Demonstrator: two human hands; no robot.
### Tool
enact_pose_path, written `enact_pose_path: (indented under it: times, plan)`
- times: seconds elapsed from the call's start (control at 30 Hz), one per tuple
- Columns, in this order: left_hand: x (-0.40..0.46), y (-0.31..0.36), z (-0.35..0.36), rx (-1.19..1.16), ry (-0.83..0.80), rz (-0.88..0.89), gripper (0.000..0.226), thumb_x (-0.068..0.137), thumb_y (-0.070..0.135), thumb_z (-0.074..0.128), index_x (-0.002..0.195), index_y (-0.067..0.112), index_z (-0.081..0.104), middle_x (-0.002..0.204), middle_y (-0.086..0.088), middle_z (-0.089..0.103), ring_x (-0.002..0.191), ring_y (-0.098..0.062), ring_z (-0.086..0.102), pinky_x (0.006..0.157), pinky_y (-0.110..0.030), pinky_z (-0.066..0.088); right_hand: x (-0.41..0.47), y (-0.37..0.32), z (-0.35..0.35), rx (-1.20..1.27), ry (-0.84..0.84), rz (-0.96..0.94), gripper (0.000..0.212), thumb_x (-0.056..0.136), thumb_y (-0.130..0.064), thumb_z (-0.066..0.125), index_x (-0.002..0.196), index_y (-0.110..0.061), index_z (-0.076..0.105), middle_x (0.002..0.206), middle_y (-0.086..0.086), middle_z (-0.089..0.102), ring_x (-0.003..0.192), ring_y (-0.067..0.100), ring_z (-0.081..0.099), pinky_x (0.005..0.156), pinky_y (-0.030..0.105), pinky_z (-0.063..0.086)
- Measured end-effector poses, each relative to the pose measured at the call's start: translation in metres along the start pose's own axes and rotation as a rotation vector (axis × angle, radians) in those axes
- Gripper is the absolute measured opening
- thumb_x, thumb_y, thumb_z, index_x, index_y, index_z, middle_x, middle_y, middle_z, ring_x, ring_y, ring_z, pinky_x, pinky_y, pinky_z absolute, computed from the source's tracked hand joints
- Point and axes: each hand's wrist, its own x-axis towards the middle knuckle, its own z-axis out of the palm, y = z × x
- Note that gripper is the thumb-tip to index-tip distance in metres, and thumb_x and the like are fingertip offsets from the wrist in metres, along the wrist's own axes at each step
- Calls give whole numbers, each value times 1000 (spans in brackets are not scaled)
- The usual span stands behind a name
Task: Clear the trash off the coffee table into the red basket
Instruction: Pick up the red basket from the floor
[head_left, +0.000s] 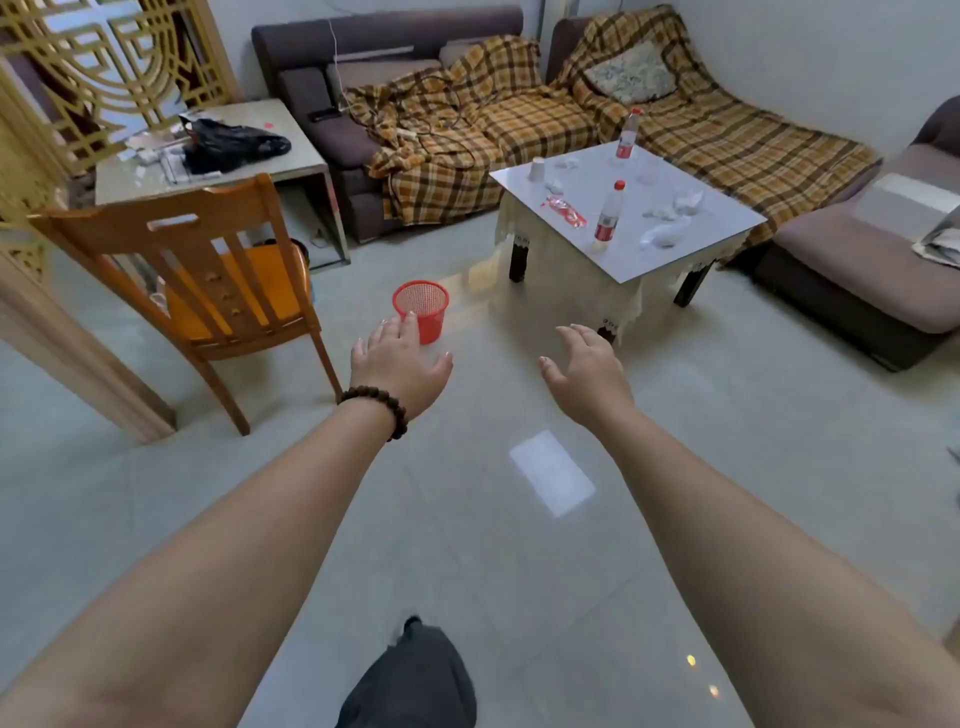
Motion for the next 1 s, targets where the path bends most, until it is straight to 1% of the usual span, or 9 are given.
enact_pose_path:
  times: [0.23,0.37,0.57,0.8,1.0]
  plan:
    - [65,-25,24,52,-37,-25,74,87,55,34,146,13,19,152,-6,22,139,-21,17,111,-45,13,66,-7,34,-34,-47,-4,54,95,-33,47,143,-13,35,152,7,29,142,20,18,114,38,22]
    - [122,-44,37,51,-65,-38,73,87,53,35,146,13,19,152,-6,23,139,-21,18,111,-46,14,125,-14,61,-60,-76,8,53,94,-33,47,142,-12,35,152,7,30,142,21,20,114,38,22]
    - [222,-81,42,47,-116,-61,73,87,53,37,145,13,21,151,-5,25,138,-21,20,110,-46,14,226,-48,97,-82,-117,37,52,94,-32,48,140,-12,38,150,7,32,140,22,23,111,38,26]
    - [321,-116,34,65,-76,-46,70,86,52,38,142,11,27,146,-5,34,135,-21,27,107,-44,20,321,-85,123,-94,-119,30,51,94,-32,48,140,-12,38,150,6,33,140,21,23,111,38,26]
    - [383,-132,38,76,-88,-52,70,86,51,38,142,11,26,144,-6,36,134,-22,28,107,-45,19,388,-100,142,-102,-123,13,50,94,-31,47,140,-13,38,149,6,33,140,21,23,112,38,25]
